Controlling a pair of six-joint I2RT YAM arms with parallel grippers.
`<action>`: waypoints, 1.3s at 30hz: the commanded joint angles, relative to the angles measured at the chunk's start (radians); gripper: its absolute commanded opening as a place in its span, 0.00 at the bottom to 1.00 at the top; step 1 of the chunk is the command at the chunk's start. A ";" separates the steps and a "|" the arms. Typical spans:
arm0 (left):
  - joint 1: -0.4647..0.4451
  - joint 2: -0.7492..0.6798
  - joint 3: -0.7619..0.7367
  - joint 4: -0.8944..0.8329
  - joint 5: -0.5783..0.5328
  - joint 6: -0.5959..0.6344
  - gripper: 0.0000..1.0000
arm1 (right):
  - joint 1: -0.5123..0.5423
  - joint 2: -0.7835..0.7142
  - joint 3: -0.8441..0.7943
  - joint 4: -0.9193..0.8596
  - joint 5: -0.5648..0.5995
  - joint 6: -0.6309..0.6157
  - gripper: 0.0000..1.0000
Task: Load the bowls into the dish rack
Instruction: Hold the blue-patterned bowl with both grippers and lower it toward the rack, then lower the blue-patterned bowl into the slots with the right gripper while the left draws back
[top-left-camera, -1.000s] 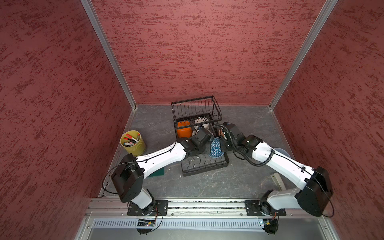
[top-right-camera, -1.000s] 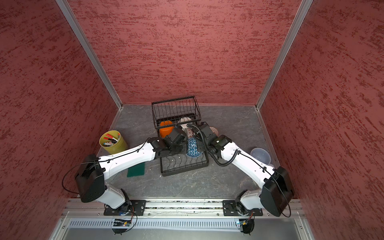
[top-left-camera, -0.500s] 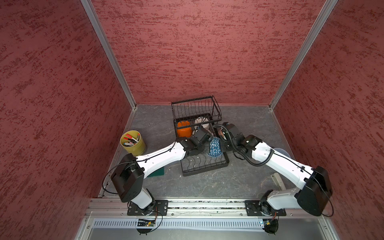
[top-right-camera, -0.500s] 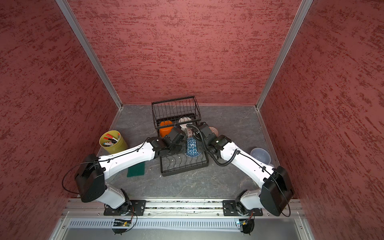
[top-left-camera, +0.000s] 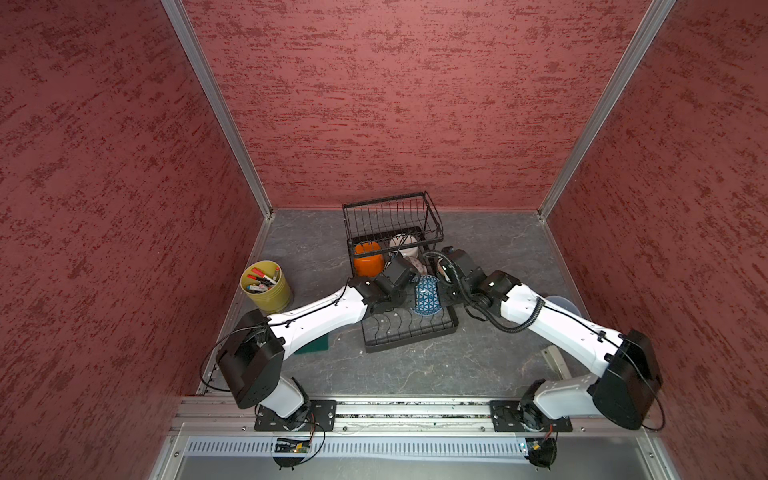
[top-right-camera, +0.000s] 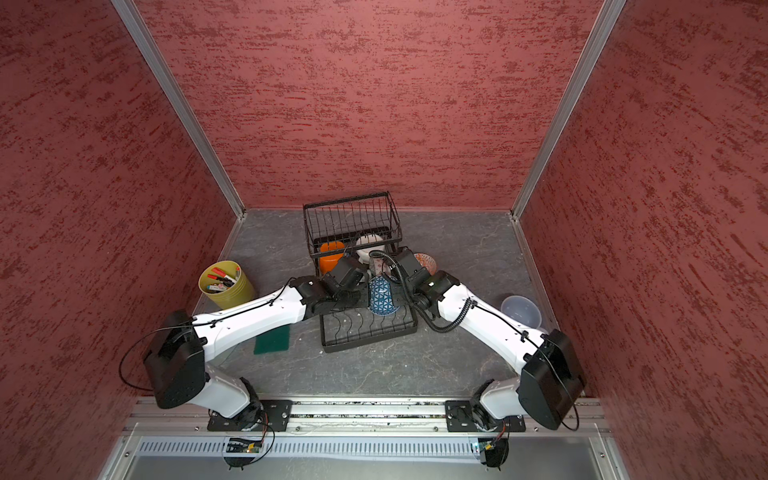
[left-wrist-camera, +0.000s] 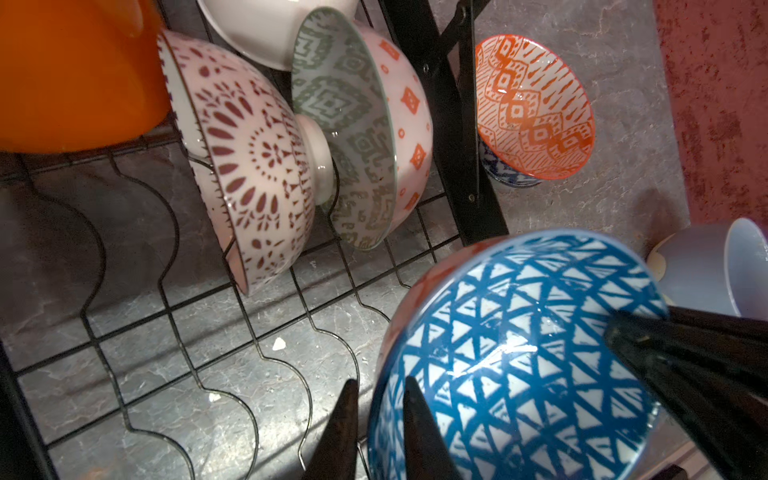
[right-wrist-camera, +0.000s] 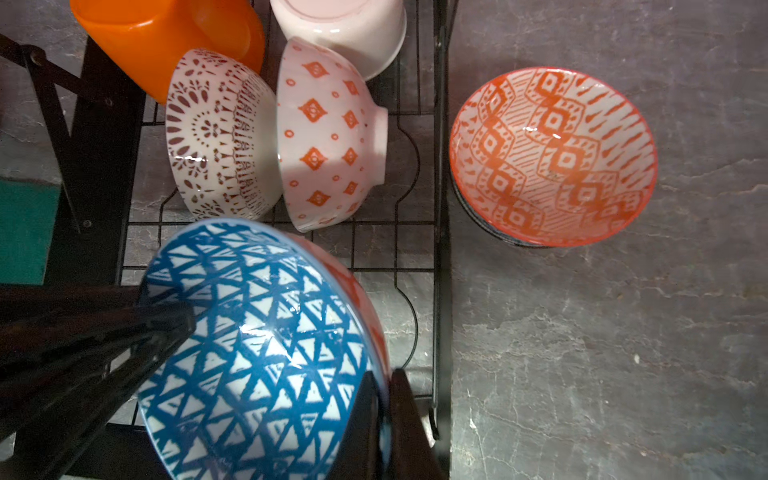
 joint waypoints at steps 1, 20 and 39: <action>0.008 -0.043 -0.019 0.041 0.002 -0.004 0.30 | 0.013 -0.023 0.035 -0.004 0.072 0.031 0.00; 0.061 -0.280 -0.189 0.056 -0.085 -0.025 0.96 | 0.158 0.052 0.137 -0.167 0.477 0.083 0.00; 0.145 -0.474 -0.330 0.071 -0.115 -0.052 1.00 | 0.288 0.247 0.178 -0.281 0.757 0.151 0.00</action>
